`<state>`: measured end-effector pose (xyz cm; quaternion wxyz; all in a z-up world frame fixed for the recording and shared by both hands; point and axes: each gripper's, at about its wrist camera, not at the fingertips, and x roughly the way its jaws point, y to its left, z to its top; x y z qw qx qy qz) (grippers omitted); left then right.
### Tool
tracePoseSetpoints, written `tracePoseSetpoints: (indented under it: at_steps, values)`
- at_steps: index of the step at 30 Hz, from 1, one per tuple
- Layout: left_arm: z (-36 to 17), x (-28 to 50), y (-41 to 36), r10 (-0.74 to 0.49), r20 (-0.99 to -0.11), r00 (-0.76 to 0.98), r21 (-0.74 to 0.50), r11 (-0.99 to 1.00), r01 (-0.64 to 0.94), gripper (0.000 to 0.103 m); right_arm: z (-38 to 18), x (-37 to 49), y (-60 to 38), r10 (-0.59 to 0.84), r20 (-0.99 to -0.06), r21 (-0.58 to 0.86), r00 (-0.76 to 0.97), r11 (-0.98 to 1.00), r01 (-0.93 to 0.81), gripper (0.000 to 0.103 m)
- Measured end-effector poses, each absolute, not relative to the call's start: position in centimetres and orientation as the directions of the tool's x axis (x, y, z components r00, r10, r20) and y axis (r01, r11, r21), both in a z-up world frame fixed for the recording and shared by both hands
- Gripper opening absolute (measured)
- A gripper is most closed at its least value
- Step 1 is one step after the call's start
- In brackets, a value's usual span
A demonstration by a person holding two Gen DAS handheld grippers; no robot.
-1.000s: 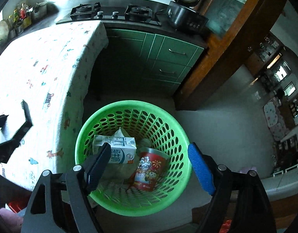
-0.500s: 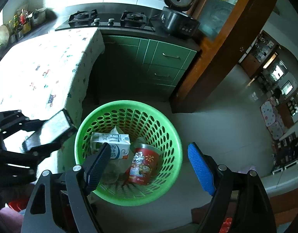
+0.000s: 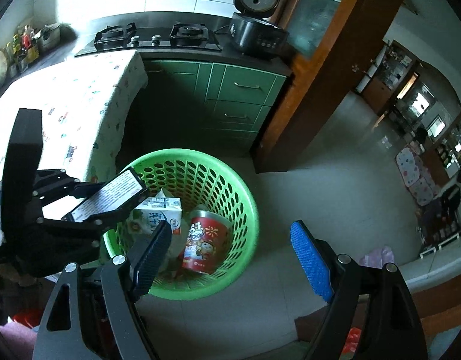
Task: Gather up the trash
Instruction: 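Lower the black device into the green basket and open the left gripper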
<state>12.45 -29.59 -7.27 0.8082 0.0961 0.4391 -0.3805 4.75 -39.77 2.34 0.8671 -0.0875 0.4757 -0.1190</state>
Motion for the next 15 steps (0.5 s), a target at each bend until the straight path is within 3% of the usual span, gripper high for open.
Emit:
tracePoseSetpoints:
  at_steps: [7, 10, 15]
  values:
    - [-7.83, 12.93, -30.74, -0.522, -0.790, 0.323, -0.183, 0.702, 0.688, 0.046, 2.38, 4.25, -39.83, -0.294, -0.802, -0.269, 0.521, 0.955, 0.126, 0.079]
    - [-7.80, 13.21, -30.73, -0.518, -0.786, 0.337, -0.184, 0.717, 0.672, 0.071, 2.41, 4.20, -39.83, -0.292, -0.801, -0.266, 0.523, 0.956, 0.128, 0.079]
    - [-7.53, 13.40, -29.93, -0.532, -0.775, 0.341, -0.202, 0.720, 0.664, 0.071, 2.22, 4.05, -39.61, -0.287, -0.803, -0.261, 0.523, 0.957, 0.125, 0.079]
